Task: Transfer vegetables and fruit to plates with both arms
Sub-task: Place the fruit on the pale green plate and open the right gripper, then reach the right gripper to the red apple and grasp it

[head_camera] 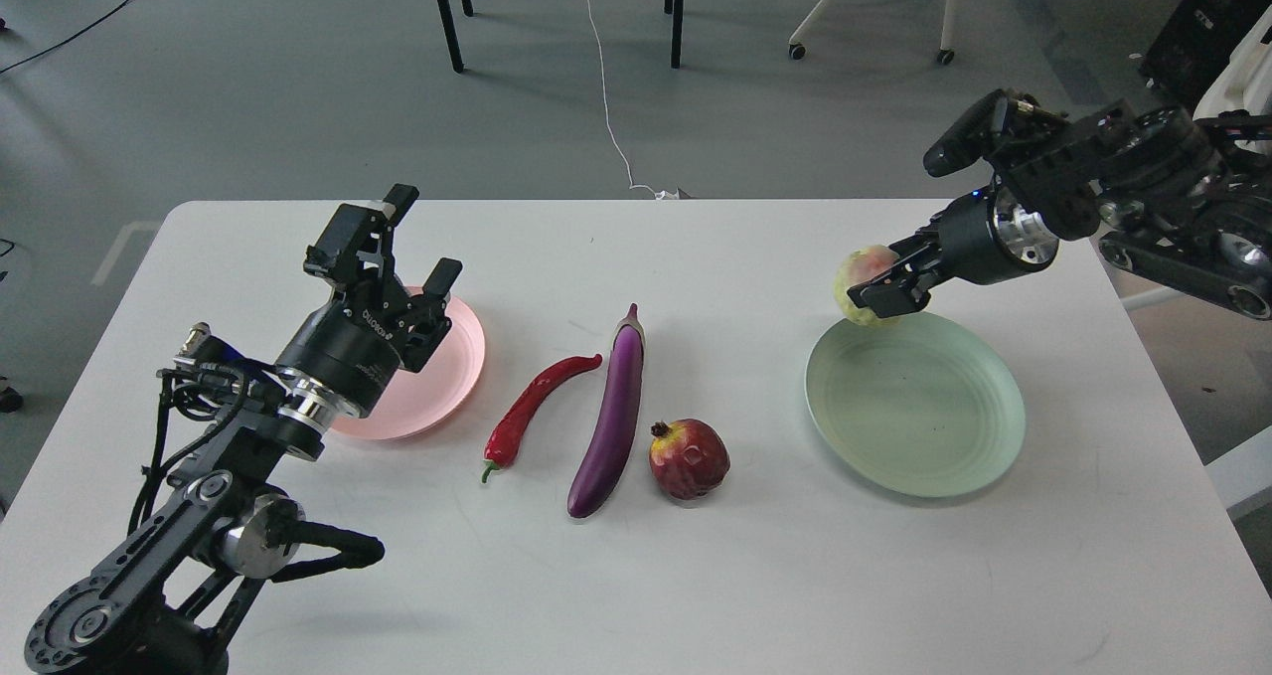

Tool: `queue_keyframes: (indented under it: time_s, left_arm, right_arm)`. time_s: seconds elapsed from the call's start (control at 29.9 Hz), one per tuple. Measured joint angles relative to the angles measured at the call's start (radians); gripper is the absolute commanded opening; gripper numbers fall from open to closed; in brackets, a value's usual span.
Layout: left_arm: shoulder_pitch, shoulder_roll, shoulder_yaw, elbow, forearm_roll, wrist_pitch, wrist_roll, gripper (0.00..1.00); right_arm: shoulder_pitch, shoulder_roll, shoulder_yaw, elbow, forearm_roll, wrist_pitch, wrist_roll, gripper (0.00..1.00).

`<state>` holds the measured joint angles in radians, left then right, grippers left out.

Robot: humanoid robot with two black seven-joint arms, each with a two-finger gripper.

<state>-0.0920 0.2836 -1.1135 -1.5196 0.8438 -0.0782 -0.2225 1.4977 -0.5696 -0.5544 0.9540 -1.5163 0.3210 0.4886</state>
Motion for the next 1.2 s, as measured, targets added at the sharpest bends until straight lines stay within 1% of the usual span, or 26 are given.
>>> queue_keyframes:
  time_s: [0.07, 0.13, 0.27, 0.3, 0.33, 0.37, 0.5, 0.7, 0.97, 1.1, 1.2]
  left_arm:
    - [0.0, -0.001, 0.001, -0.002, 0.0, 0.0, 0.0, 0.99]
    - [0.0, -0.003, 0.001, -0.003, 0.0, 0.0, 0.0, 0.99]
    - [0.0, -0.003, 0.003, -0.007, 0.001, 0.001, 0.0, 0.99]
    - [0.0, -0.003, 0.003, -0.009, 0.001, 0.001, 0.0, 0.99]
    - [0.001, -0.003, 0.003, -0.009, 0.001, 0.001, 0.0, 0.99]
    - [0.001, -0.002, 0.003, -0.01, 0.001, 0.001, 0.0, 0.99]
    - [0.001, -0.001, -0.001, -0.011, 0.001, 0.0, 0.0, 0.99]
    - [0.001, -0.001, -0.002, -0.011, 0.001, 0.0, 0.0, 0.99]
    - [0.009, -0.001, -0.002, -0.011, 0.001, 0.0, 0.0, 0.99]
    - [0.013, -0.003, 0.0, -0.011, 0.001, 0.0, 0.001, 0.99]
    - [0.022, -0.002, 0.004, -0.019, 0.003, 0.0, 0.002, 0.99]
  right_arm:
    - [-0.028, -0.021, 0.0, -0.001, -0.008, 0.0, 0.0, 0.56]
    - [-0.062, -0.035, 0.001, -0.012, -0.01, -0.004, 0.0, 0.59]
    - [-0.12, -0.035, 0.013, -0.035, -0.01, -0.023, 0.0, 0.71]
    - [-0.129, -0.031, 0.015, -0.042, -0.01, -0.034, 0.0, 0.76]
    - [-0.139, -0.027, 0.015, -0.052, -0.01, -0.048, 0.0, 0.88]
    - [-0.147, -0.024, 0.016, -0.061, -0.01, -0.061, 0.0, 0.94]
    - [-0.18, -0.008, 0.023, -0.09, -0.009, -0.108, 0.0, 0.96]
    - [-0.182, -0.013, 0.066, -0.066, -0.003, -0.118, 0.0, 0.98]
    - [-0.103, -0.053, 0.149, 0.148, 0.015, -0.106, 0.0, 0.98]
    - [-0.104, -0.025, 0.165, 0.241, 0.041, -0.108, 0.0, 0.98]
    - [-0.115, 0.015, 0.165, 0.272, 0.047, -0.109, 0.0, 0.98]
